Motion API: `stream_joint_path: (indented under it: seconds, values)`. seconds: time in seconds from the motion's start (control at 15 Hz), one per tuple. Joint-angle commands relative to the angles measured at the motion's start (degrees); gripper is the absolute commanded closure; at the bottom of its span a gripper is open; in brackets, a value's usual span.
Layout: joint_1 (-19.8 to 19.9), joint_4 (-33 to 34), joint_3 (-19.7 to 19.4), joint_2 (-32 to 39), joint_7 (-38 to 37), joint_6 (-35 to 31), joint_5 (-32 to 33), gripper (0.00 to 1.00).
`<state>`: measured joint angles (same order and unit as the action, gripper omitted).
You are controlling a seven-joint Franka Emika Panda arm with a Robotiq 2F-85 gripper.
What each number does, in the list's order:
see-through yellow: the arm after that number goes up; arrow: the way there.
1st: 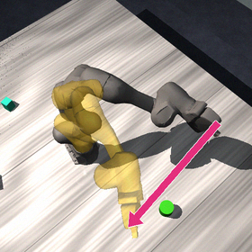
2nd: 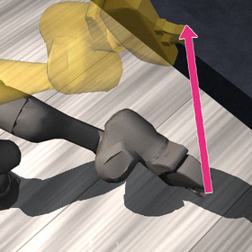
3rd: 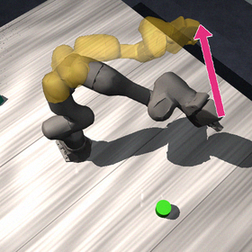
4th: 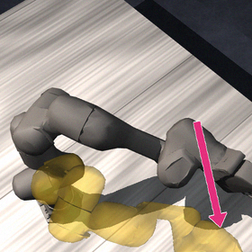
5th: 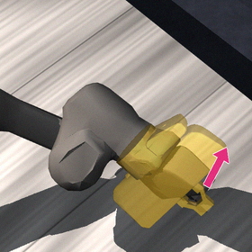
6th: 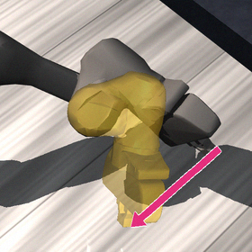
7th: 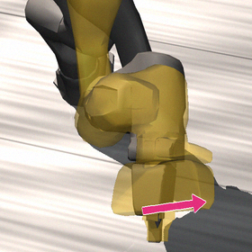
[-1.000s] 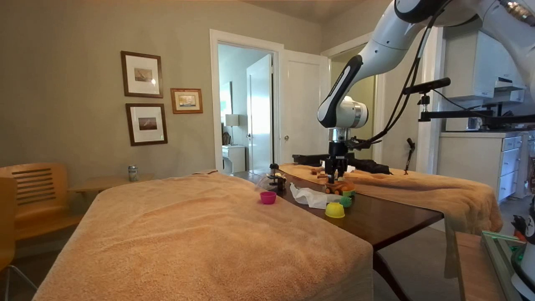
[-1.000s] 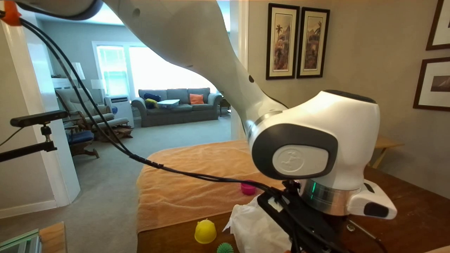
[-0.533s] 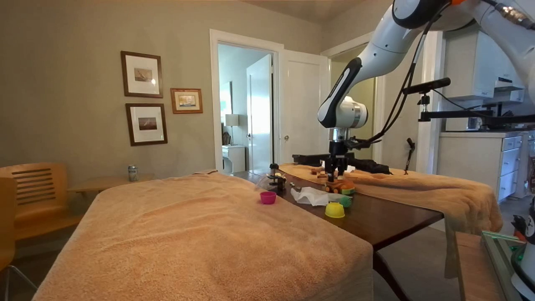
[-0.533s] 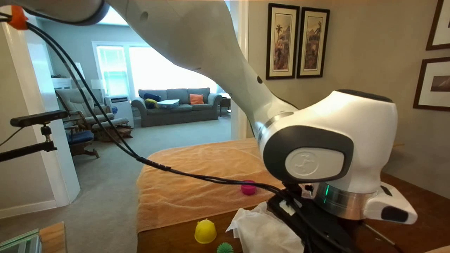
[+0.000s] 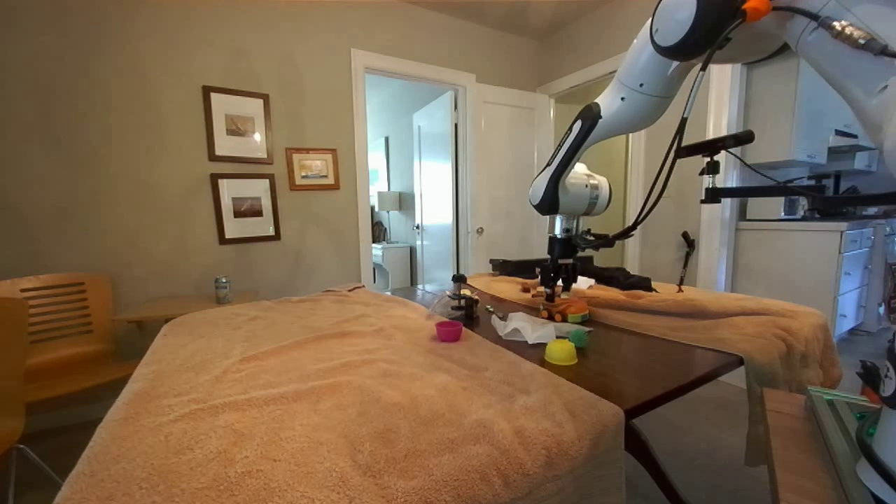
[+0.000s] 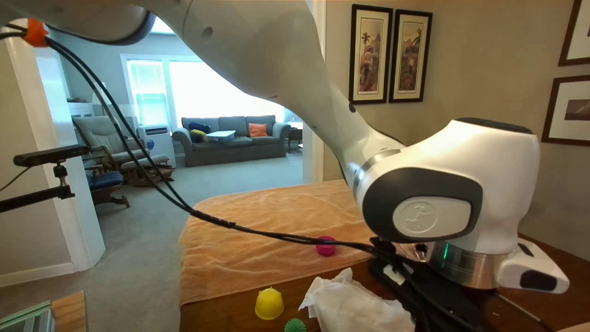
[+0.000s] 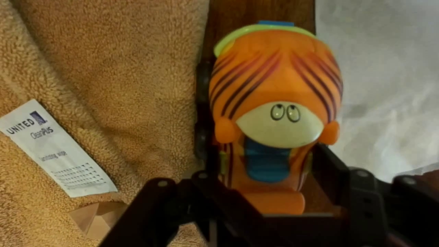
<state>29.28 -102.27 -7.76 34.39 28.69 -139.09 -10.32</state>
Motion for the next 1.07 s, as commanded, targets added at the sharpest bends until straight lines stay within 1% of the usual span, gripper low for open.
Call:
stream_joint_path:
  seconds: [0.0,1.0]
  values:
    - [0.73,4.38,0.5,2.66,-1.36,0.99,0.04,0.55]
    - [1.27,13.24,1.13,7.75,-3.98,1.07,-0.24,0.55]
